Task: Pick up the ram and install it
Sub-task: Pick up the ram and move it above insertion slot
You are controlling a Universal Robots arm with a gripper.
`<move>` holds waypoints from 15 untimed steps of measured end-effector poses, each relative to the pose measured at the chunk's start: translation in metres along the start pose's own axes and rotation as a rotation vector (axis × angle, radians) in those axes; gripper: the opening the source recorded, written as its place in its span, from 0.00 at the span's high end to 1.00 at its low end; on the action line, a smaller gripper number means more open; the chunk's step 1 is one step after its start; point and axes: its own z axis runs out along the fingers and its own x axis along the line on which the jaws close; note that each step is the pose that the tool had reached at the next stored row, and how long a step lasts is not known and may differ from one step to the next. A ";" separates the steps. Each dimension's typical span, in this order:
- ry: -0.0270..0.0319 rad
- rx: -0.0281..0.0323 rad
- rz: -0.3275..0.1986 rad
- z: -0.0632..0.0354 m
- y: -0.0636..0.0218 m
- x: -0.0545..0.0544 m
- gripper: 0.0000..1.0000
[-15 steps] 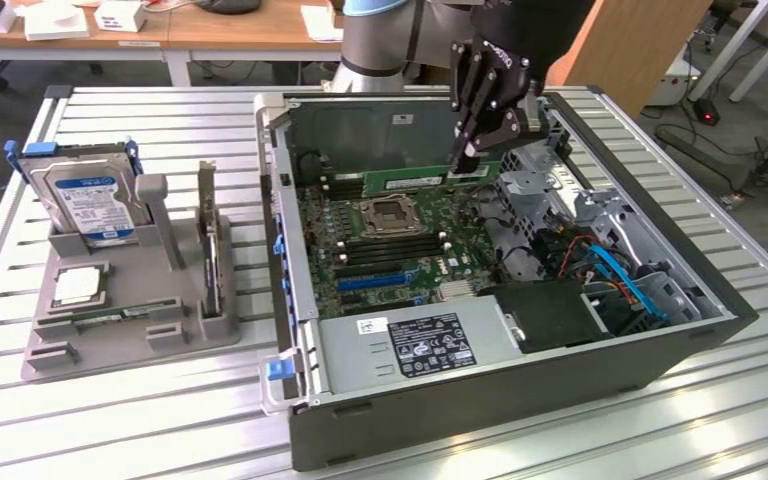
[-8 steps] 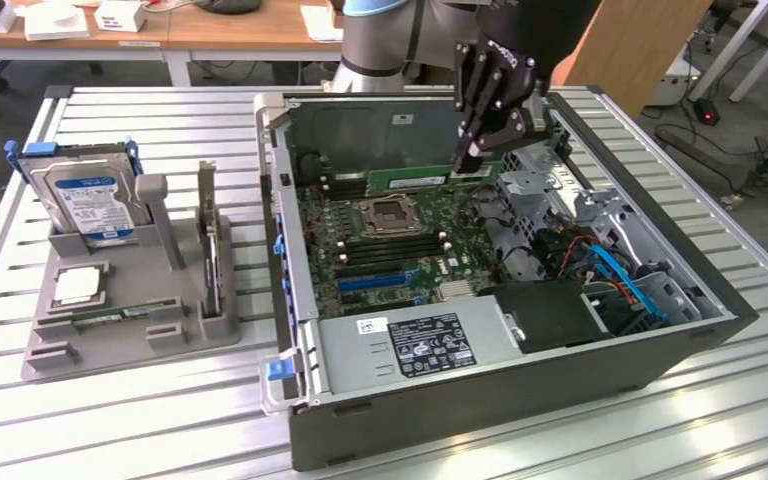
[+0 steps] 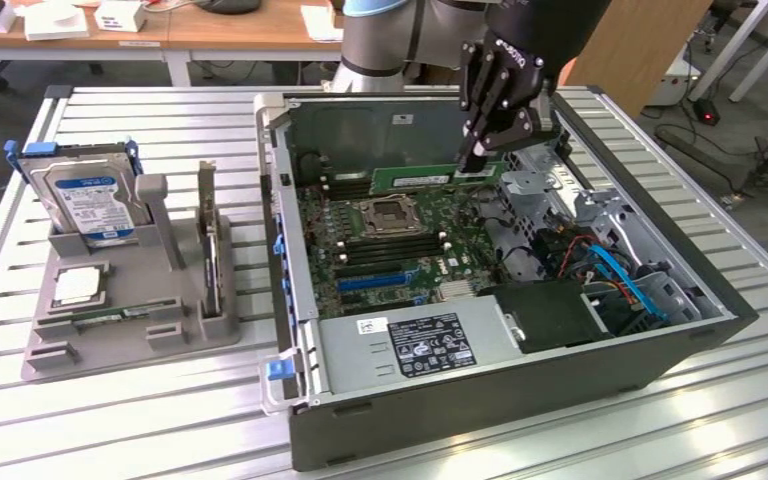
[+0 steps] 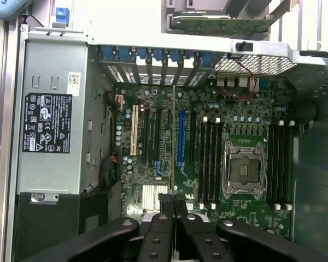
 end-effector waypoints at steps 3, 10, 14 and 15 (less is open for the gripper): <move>-0.0002 0.0001 0.000 0.0002 -0.0001 0.000 0.89; -0.0003 0.0001 0.002 0.0028 -0.0008 -0.015 0.89; -0.0003 0.0001 0.002 0.0042 -0.0012 -0.025 0.89; -0.0003 0.0001 0.002 0.0044 -0.0013 -0.028 0.89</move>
